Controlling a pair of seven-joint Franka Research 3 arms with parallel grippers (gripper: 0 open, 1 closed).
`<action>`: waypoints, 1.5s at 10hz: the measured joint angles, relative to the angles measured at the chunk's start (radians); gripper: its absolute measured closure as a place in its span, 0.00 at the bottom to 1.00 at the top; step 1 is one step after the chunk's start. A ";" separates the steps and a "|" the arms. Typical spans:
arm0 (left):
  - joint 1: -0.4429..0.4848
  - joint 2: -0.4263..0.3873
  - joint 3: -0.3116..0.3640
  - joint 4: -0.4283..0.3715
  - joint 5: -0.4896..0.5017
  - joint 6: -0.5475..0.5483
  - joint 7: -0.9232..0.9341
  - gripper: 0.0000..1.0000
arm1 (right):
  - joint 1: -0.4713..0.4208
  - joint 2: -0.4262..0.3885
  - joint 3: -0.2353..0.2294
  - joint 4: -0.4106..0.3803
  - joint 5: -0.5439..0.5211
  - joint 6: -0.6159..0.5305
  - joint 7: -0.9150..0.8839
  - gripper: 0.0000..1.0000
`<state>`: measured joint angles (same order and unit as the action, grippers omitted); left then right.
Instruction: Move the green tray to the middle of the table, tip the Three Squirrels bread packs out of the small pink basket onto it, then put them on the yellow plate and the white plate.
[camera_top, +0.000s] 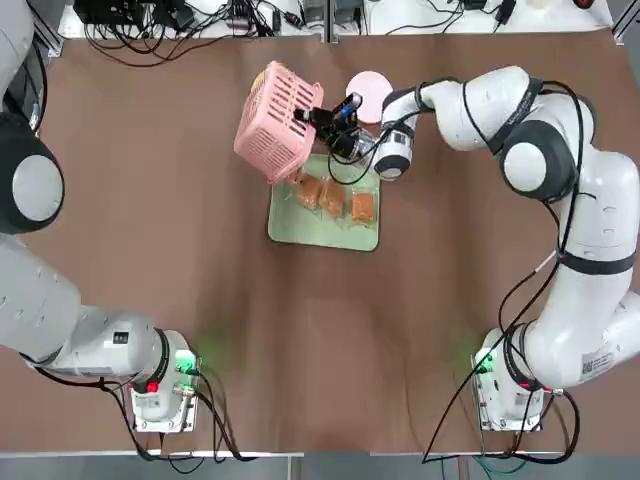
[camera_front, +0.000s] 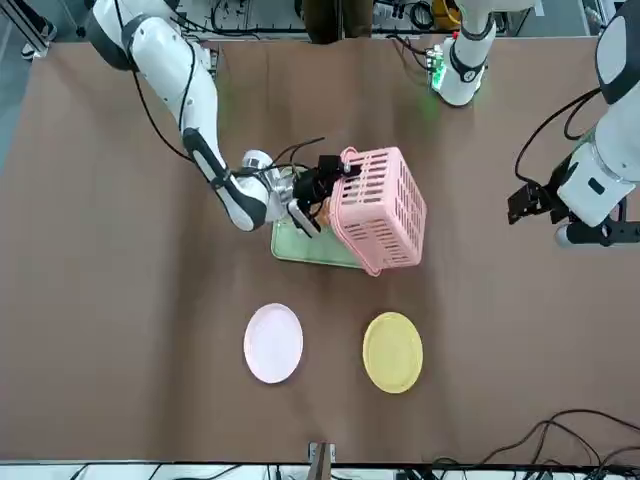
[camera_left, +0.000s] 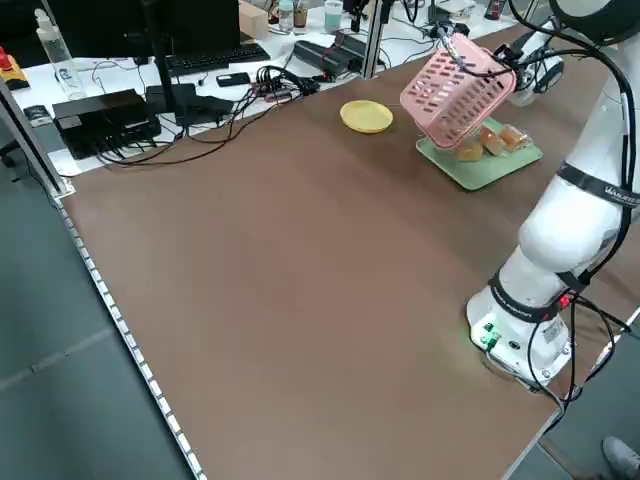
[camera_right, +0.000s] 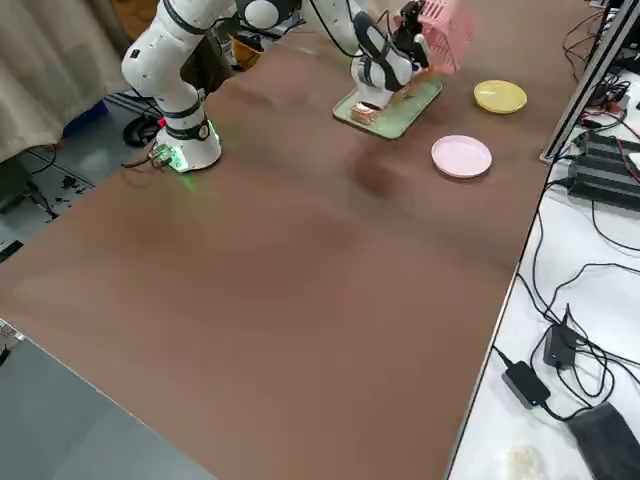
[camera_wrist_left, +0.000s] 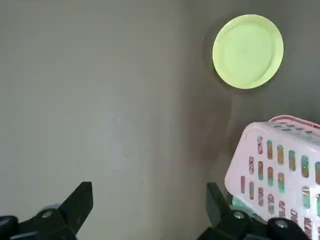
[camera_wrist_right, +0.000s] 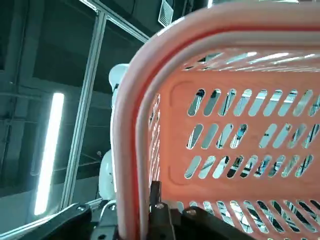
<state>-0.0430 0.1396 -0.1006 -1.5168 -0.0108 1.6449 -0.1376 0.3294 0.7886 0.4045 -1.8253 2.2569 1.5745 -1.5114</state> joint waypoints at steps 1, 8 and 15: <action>0.000 0.000 0.000 0.000 0.000 0.000 0.000 0.00 | 0.015 0.005 -0.030 0.027 0.005 0.002 0.017 0.93; 0.000 0.016 0.000 0.000 0.004 0.011 -0.003 0.00 | 0.043 0.046 -0.046 0.079 0.020 0.006 0.029 0.93; 0.003 0.039 0.001 -0.009 0.004 0.033 0.001 0.00 | 0.049 -0.186 0.012 0.019 0.124 0.209 0.238 0.93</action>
<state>-0.0402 0.1784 -0.0993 -1.5254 -0.0063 1.6775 -0.1370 0.3787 0.6021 0.4165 -1.8060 2.3812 1.7839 -1.2732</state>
